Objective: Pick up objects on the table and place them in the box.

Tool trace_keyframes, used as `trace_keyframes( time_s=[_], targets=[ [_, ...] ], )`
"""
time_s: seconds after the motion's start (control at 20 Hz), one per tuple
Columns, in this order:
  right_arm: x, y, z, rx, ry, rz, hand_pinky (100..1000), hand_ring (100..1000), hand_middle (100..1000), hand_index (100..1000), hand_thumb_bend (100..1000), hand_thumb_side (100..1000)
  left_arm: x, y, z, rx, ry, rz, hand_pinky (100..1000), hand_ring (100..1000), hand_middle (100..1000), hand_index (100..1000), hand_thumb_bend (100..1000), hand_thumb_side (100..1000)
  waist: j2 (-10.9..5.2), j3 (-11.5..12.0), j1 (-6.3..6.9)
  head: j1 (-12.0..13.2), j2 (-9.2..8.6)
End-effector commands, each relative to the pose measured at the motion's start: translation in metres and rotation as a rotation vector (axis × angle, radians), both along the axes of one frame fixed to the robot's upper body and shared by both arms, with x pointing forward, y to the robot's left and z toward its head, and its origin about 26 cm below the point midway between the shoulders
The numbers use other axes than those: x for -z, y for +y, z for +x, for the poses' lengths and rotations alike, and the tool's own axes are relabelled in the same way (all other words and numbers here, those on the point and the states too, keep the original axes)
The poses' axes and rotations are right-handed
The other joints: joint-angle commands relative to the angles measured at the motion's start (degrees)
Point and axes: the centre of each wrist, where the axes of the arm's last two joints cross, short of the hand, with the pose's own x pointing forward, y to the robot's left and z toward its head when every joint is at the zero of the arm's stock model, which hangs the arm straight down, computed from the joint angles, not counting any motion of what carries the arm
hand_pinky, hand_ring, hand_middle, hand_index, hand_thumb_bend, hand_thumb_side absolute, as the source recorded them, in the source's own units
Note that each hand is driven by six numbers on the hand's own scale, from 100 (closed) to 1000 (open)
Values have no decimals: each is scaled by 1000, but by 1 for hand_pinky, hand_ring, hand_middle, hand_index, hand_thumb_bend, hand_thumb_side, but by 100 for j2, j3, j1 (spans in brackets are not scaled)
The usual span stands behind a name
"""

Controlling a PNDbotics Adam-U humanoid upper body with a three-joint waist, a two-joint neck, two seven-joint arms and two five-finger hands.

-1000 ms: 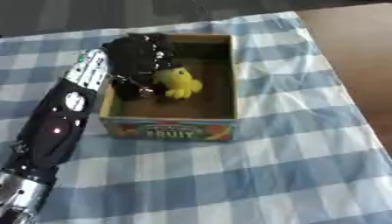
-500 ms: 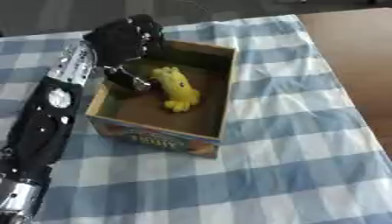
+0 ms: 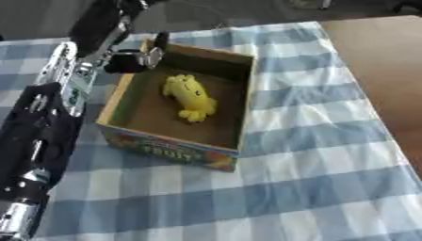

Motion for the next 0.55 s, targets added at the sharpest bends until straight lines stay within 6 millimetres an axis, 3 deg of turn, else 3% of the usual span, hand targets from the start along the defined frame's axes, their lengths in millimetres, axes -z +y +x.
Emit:
trace_keyframes(
  time_s=[0.05, 0.3, 0.55],
  targets=[
    [-10, -7, -3, 25, -38, -20, 996, 884, 569, 838, 100, 718, -22, 14, -18, 113, 94, -167, 599, 727, 810, 926, 100, 701, -171, 63, -17, -143, 91],
    [-13, -15, -4, 62, -65, -30, 988, 879, 573, 836, 100, 713, -46, 42, -69, 344, 392, -366, 582, 720, 849, 936, 100, 729, -248, 253, -33, -442, 193],
    [-16, -20, -5, 85, -83, -39, 981, 875, 576, 836, 100, 710, -51, 65, -113, 518, 505, -492, 578, 730, 873, 944, 100, 748, -290, 400, -71, -608, 237]
  ],
)
